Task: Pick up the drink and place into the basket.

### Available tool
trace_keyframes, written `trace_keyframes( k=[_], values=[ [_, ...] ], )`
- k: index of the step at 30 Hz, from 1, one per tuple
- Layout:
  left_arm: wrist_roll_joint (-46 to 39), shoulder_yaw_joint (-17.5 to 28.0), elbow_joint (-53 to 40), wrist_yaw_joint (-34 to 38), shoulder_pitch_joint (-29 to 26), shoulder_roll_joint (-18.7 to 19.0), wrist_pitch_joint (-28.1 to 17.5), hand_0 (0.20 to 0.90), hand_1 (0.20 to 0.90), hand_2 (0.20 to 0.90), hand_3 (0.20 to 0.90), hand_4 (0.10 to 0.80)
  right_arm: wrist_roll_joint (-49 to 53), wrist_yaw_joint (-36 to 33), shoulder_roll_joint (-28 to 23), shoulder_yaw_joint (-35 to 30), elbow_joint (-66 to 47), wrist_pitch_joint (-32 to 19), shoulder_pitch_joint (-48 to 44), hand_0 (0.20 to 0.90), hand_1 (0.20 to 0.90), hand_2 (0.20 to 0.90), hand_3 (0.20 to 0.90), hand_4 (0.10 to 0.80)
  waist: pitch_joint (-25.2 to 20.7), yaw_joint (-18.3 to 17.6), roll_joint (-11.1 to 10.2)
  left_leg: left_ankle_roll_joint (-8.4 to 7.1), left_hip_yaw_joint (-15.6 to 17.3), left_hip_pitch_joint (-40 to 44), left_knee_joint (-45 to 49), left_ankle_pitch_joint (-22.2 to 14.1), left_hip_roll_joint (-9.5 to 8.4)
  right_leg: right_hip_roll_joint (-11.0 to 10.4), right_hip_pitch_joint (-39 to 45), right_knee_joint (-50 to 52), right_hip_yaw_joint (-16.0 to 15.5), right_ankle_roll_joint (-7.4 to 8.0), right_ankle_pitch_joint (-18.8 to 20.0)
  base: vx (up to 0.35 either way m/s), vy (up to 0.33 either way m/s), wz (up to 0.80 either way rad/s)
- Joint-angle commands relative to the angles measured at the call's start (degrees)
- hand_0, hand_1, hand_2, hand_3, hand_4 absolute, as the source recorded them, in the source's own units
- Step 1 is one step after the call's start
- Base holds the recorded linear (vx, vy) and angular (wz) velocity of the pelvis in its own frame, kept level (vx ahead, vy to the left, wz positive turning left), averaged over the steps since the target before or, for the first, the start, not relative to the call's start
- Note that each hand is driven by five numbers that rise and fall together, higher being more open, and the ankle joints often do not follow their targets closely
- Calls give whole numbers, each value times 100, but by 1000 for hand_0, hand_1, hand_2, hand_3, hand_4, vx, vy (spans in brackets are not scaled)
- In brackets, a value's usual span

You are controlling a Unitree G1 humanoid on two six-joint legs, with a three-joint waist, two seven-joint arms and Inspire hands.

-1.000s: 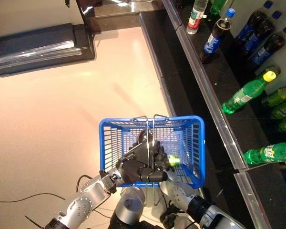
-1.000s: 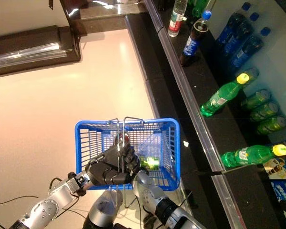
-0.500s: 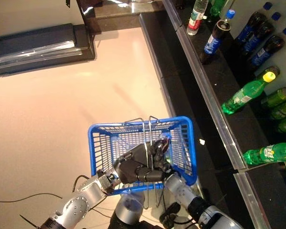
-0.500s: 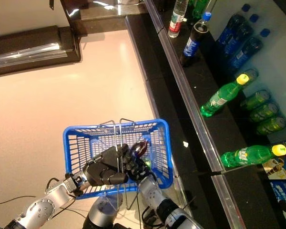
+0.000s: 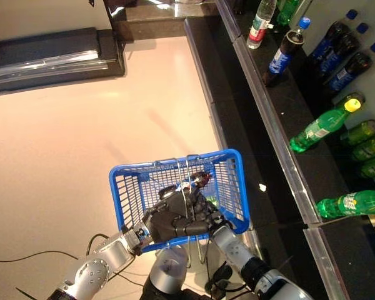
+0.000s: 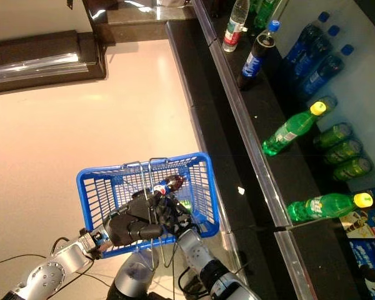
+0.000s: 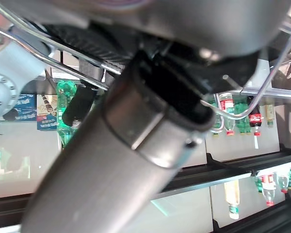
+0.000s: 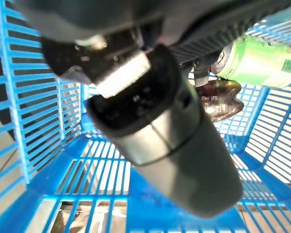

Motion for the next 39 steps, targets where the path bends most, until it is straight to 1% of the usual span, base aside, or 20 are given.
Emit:
trace_keyframes(
  k=[1, 8, 13, 16, 21, 25, 27, 28, 30, 32, 33, 35, 39],
  values=[
    [-1064, 130, -1915, -985, -137, -962, -471, 300, 300, 300, 200, 100, -1, 666, 233, 210, -994, -214, 87, 900, 900, 900, 900, 800, -736, -312, -37, 280, 466, -224, 318, 61, 185, 151, -34, 88, 268, -231, 372, 0, 0, 0],
    [-822, 373, -1678, -1219, 370, -1146, -550, 300, 300, 300, 200, 100, -378, 1263, -280, 177, -2075, -226, 1154, 900, 900, 900, 900, 800, -858, -547, -121, 286, 621, -96, 229, 55, 280, 207, 4, 44, 369, -191, 368, 10, -5, -7],
    [-623, 430, -1587, -1259, 638, -1247, -566, 300, 300, 300, 200, 100, -444, 1469, -538, -49, -2390, -175, 1617, 900, 900, 900, 900, 800, -957, -658, -144, 287, 702, 9, 208, 48, 341, 231, 57, 44, 421, -173, 356, 42, -6, -8],
    [-647, 600, -1530, -1266, 840, -1246, -547, 300, 300, 300, 200, 100, -536, 1686, -710, -265, -2756, -27, 1917, 900, 900, 900, 900, 800, -1012, -763, -170, 282, 757, 119, 167, 51, 401, 269, 123, 33, 457, -160, 348, 43, -17, -13],
    [-541, 764, -1450, -1184, 1131, -1303, -492, 300, 300, 300, 200, 100, -502, 2053, -830, -391, -3255, 195, 2315, 900, 900, 900, 900, 800, -1119, -895, -228, 271, 828, 320, 68, 58, 491, 314, 252, -8, 492, -120, 342, 62, -26, -6],
    [-380, 875, -1308, -1005, 1421, -1337, -578, 300, 300, 300, 200, 100, -627, 2454, -986, -410, -3662, 426, 2713, 900, 900, 900, 900, 800, -1239, -992, -250, 260, 884, 479, -29, 53, 534, 340, 338, -46, 531, -90, 320, 67, -3, -13],
    [-103, 995, -1151, -797, 1654, -1278, -852, 300, 300, 300, 200, 100, -706, 2816, -1121, -433, -3928, 527, 3018, 900, 900, 900, 900, 800, -1344, -1050, -266, 246, 931, 600, -114, 48, 562, 359, 413, -95, 552, -68, 305, 66, -6, -6],
    [-41, 1015, -1126, -744, 1699, -1269, -912, 300, 300, 300, 200, 100, -725, 2910, -1147, -443, -3968, 548, 3071, 900, 900, 900, 900, 800, -1363, -1060, -265, 245, 941, 627, -138, 48, 568, 363, 429, -108, 556, -66, 302, 63, 9, -4],
    [160, 1211, -879, -535, 1965, -1197, -1201, 300, 300, 300, 200, 100, -836, 3437, -1272, -526, -4209, 769, 3423, 900, 900, 900, 900, 800, -1478, -1128, -256, 228, 978, 765, -246, 49, 587, 384, 499, -158, 594, -54, 278, 57, 20, -5],
    [310, 1315, -709, -442, 2069, -1192, -1323, 300, 300, 300, 200, 100, -897, 3685, -1328, -562, -4270, 885, 3560, 900, 900, 900, 900, 800, -1534, -1161, -250, 216, 1000, 822, -287, 49, 595, 386, 521, -170, 612, -49, 265, 30, 21, -5],
    [409, 1395, -523, -275, 2154, -1166, -1479, 300, 300, 300, 200, 100, -945, 3869, -1389, -616, -4308, 994, 3674, 900, 900, 900, 900, 800, -1605, -1199, -232, 204, 1024, 891, -364, 51, 601, 391, 546, -209, 638, -41, 258, 6, 22, -9],
    [486, 1412, -346, -93, 2232, -1156, -1658, 300, 300, 300, 200, 100, -998, 3924, -1426, -659, -4286, 1014, 3769, 900, 900, 900, 900, 800, -1659, -1235, -218, 194, 1045, 935, -421, 55, 606, 397, 558, -242, 663, -33, 258, -9, 18, -11],
    [743, 1525, 450, 435, 2389, -1219, -2331, 300, 300, 300, 200, 100, -1194, 3855, -1543, -1031, -3868, 1080, 4007, 900, 900, 900, 900, 800, -1833, -1413, -157, 177, 1178, 1079, -729, 113, 634, 410, 557, -438, 784, -10, 291, -57, 17, -16]
  ],
)
